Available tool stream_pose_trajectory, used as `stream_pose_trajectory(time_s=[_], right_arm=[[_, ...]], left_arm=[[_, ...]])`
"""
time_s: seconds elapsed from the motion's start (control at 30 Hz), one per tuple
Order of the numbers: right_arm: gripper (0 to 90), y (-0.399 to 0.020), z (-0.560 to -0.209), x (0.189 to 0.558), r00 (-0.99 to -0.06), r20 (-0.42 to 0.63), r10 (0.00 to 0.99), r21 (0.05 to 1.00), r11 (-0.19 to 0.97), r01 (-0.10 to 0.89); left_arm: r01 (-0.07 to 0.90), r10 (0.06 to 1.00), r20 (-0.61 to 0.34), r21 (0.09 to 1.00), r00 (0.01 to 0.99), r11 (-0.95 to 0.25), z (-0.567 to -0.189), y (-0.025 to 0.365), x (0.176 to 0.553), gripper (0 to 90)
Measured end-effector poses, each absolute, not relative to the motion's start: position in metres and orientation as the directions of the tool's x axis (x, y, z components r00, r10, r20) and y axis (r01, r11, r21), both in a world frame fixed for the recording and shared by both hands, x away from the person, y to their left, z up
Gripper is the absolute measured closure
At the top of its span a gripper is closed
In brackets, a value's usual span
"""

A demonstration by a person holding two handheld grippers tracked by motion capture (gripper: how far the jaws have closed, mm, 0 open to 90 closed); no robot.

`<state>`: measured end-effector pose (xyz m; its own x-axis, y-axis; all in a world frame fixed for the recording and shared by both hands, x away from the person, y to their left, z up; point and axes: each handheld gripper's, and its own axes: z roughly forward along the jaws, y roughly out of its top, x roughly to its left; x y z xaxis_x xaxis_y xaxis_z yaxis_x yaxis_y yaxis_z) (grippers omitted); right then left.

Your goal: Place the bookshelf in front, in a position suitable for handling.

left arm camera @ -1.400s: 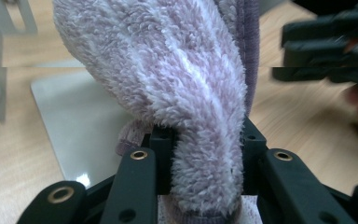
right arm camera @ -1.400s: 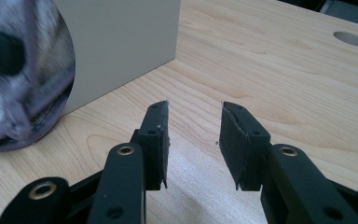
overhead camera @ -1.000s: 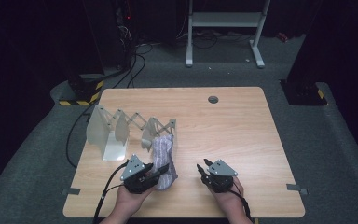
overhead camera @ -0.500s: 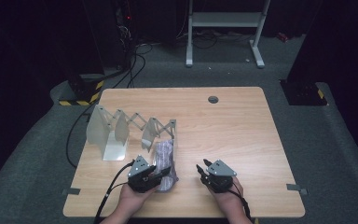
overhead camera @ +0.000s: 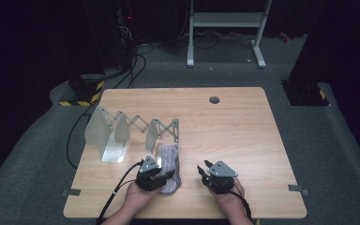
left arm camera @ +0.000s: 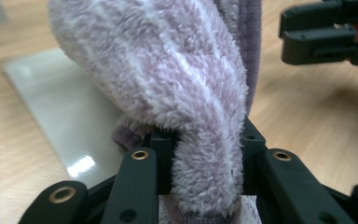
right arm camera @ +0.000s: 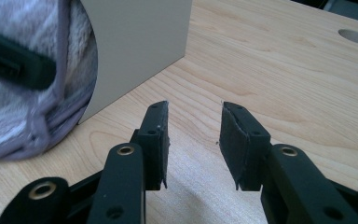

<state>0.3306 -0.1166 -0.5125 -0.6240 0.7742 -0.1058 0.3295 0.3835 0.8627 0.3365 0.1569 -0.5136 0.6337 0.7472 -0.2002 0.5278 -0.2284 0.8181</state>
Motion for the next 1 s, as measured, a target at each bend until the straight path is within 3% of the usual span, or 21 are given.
stream_pose_trajectory(time_s=[0.5, 1.0], right_arm=[[62.3, -0.117, -0.512, 0.331, -0.627, -0.108, 0.772, 0.863, 0.386, 0.327], [62.0, -0.117, -0.512, 0.330, -0.630, -0.111, 0.768, 0.864, 0.387, 0.320]], left_arm=[[0.562, 0.788, -0.129, 0.770, 0.601, -0.302, -0.512, 0.142, 0.374, 67.6], [0.426, 0.783, -0.121, 0.883, 0.611, -0.196, -0.456, 0.140, 0.365, 67.7]])
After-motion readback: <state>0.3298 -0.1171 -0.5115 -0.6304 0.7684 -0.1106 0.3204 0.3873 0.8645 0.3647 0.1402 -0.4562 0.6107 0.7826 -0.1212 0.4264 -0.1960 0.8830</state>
